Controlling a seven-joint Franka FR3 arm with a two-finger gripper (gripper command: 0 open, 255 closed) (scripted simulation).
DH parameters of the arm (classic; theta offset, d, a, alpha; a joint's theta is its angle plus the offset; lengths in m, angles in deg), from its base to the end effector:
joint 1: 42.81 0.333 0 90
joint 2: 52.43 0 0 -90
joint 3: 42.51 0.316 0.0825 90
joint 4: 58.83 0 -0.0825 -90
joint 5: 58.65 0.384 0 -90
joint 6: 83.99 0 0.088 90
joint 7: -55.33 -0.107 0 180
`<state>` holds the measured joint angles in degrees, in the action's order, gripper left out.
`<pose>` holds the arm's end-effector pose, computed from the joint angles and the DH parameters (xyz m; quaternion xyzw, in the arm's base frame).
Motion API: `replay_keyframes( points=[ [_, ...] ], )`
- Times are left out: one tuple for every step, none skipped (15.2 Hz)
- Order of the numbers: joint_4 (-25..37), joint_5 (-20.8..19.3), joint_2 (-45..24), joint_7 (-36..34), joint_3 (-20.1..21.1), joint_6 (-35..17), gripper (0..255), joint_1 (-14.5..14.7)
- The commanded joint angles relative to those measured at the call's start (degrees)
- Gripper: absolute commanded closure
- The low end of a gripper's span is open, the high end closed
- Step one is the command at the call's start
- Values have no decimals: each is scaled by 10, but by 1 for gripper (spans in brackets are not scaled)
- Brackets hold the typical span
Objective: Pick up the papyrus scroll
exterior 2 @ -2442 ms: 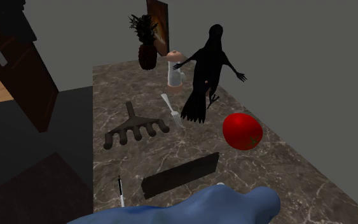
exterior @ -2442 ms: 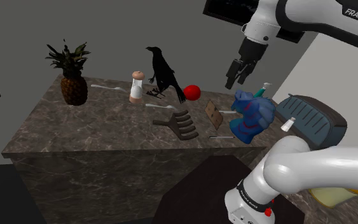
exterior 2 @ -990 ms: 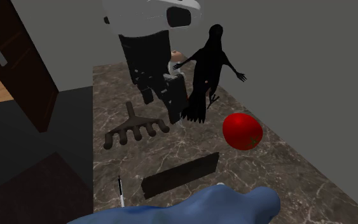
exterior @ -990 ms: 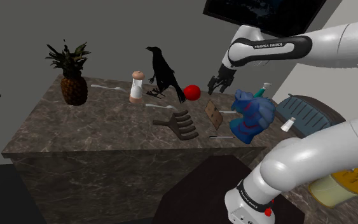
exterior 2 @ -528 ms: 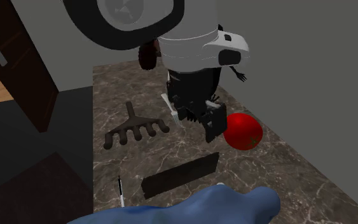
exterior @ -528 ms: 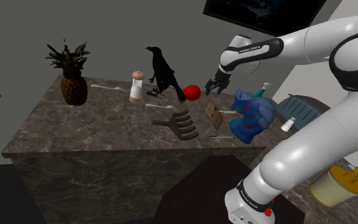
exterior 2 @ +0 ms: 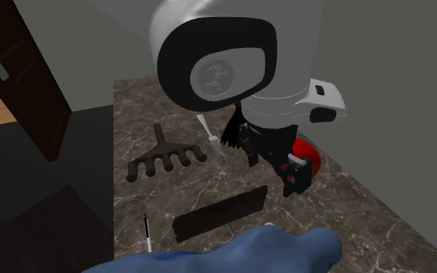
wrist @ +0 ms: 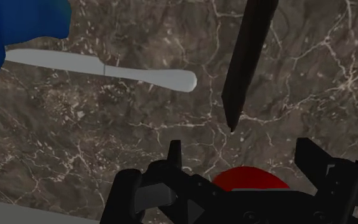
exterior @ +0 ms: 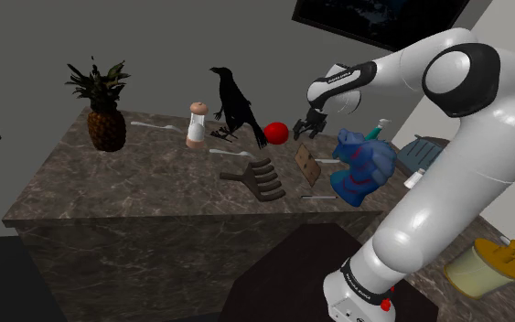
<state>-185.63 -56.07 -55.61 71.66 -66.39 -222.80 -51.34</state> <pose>0.4654 -0.2938 0.3708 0.9849 -0.1538 0.0745 0.0283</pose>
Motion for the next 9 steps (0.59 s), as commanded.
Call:
replay_keyframes(
  points=[
    [-4,9,-12,6,0,-15,0,-1],
    [-6,12,-17,9,1,-23,0,-1],
    [-9,16,-23,11,1,-30,0,-2],
    [-12,20,-28,14,2,-37,0,-2],
    [-13,22,-31,16,3,-41,0,-3],
    [-13,22,-31,16,3,-41,0,-3],
    [-14,21,-30,15,2,-41,255,-3],
    [-14,21,-30,15,2,-42,255,-3],
    [-14,21,-30,15,2,-42,255,-3]
  ],
)
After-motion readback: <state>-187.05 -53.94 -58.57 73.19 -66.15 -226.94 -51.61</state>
